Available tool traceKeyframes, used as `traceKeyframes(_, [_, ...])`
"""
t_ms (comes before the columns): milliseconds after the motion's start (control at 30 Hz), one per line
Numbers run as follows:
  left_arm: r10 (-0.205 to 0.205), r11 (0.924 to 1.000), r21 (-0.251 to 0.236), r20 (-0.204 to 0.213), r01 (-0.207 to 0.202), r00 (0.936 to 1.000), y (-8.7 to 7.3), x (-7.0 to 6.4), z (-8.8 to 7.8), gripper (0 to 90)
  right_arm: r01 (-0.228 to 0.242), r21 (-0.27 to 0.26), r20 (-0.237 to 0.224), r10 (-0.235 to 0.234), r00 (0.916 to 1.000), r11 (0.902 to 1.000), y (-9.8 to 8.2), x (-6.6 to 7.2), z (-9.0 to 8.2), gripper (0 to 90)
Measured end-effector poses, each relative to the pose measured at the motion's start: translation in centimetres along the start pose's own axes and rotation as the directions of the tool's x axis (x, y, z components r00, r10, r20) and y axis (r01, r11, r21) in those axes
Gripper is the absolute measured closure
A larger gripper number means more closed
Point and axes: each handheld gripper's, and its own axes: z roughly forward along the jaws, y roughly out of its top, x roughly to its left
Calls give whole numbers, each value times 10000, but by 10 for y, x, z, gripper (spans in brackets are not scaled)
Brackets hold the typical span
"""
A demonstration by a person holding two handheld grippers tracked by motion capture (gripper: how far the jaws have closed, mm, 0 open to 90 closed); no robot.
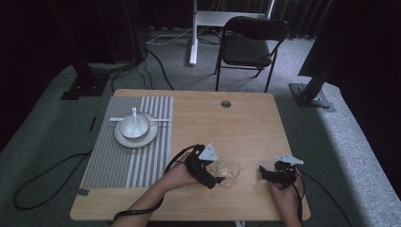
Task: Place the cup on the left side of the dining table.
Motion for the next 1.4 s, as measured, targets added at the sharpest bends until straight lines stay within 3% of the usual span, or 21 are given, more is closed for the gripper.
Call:
traceKeyframes(233, [133,9994,311,122,-137,9998,10,-3,14,34,-4,0,0,4,10000,10000,0,0,0,119])
traceKeyframes(367, [228,9977,633,401,-254,9989,17,-6,24,33,-4,-2,-1,4,10000,10000,0,0,0,119])
traceKeyframes(533, [462,9948,893,273,-484,9986,22,-8,34,33,-2,-4,-1,2,10000,10000,0,0,0,119])
traceKeyframes(633, [401,9950,903,248,-422,9989,24,-8,37,33,5,-3,-19,-5,10000,10000,0,0,0,120])
traceKeyframes(767, [427,9919,1191,169,-444,9989,26,-8,42,33,9,-2,-19,-9,10000,10000,0,0,0,120])
traceKeyframes(967, [502,9851,1623,402,-561,9979,26,-10,51,32,12,-7,-21,-12,10000,10000,0,0,0,119])
traceKeyframes(1067, [439,9808,1888,299,-488,9986,28,-10,53,33,14,-10,-24,-14,10000,10000,0,0,0,120])
traceKeyframes(1200, [358,9696,2427,-177,-305,9992,29,-12,59,51,19,-7,-25,-19,10000,10000,0,0,0,119])
traceKeyframes(1267, [76,9674,2534,-169,-30,9998,31,-10,61,63,23,-9,-22,-23,10000,10000,0,0,0,120])
traceKeyframes(1300, [59,9650,2622,-387,44,9992,31,-10,61,67,12,-8,-19,-12,10000,10000,0,0,0,120])
traceKeyframes(1400, [135,9632,2687,-461,-6,9988,31,-10,62,118,12,-10,-20,-12,10000,10000,0,0,0,120])
